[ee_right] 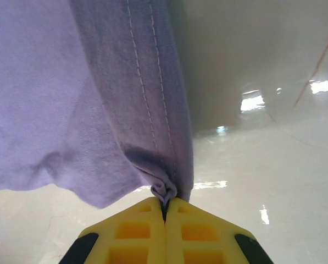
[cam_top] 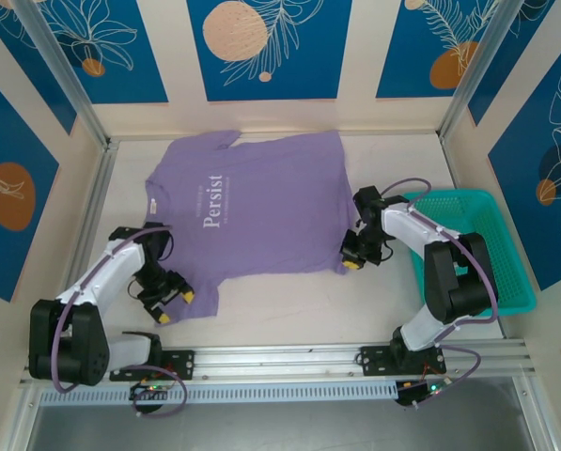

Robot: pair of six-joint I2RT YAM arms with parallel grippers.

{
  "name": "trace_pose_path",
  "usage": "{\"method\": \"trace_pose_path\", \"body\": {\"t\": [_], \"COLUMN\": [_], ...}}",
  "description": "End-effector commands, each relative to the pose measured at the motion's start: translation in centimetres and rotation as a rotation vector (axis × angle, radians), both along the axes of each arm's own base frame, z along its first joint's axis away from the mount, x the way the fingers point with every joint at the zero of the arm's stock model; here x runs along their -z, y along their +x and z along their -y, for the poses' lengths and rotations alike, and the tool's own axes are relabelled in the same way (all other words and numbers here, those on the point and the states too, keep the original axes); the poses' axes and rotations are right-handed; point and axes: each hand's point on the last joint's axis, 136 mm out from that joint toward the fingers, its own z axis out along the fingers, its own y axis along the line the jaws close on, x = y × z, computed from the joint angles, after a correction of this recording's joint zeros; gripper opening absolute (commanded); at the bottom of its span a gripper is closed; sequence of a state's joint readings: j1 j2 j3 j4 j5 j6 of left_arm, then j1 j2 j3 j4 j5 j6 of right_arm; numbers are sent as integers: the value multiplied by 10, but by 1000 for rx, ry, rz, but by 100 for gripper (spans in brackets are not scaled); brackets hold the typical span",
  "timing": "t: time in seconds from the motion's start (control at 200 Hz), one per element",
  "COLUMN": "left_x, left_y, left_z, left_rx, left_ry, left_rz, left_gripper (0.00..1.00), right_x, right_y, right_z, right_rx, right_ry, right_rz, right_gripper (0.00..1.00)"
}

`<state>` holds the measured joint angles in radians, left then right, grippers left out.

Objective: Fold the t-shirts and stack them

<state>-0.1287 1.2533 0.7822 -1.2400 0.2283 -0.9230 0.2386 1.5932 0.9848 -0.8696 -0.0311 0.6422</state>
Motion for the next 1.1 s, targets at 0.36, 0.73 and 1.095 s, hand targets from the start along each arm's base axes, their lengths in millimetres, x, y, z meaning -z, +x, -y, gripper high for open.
{"method": "trace_pose_path", "body": {"t": [0.36, 0.73, 1.095], "left_x": [4, 51, 65], "left_y": [-6, -21, -15], "left_z": [-51, -49, -51], "left_rx": [-205, -323, -331], "left_ry": [186, 144, 146], "left_rz": [53, 109, 164], "left_gripper": [42, 39, 25], "right_x": [-7, -6, -5], "right_y": [-8, -6, -5], "right_z": [-2, 0, 3], "right_rx": [15, 27, 49], "right_ry": [45, 74, 88], "right_rz": [-21, -7, -5], "right_gripper": [0, 0, 0]}}
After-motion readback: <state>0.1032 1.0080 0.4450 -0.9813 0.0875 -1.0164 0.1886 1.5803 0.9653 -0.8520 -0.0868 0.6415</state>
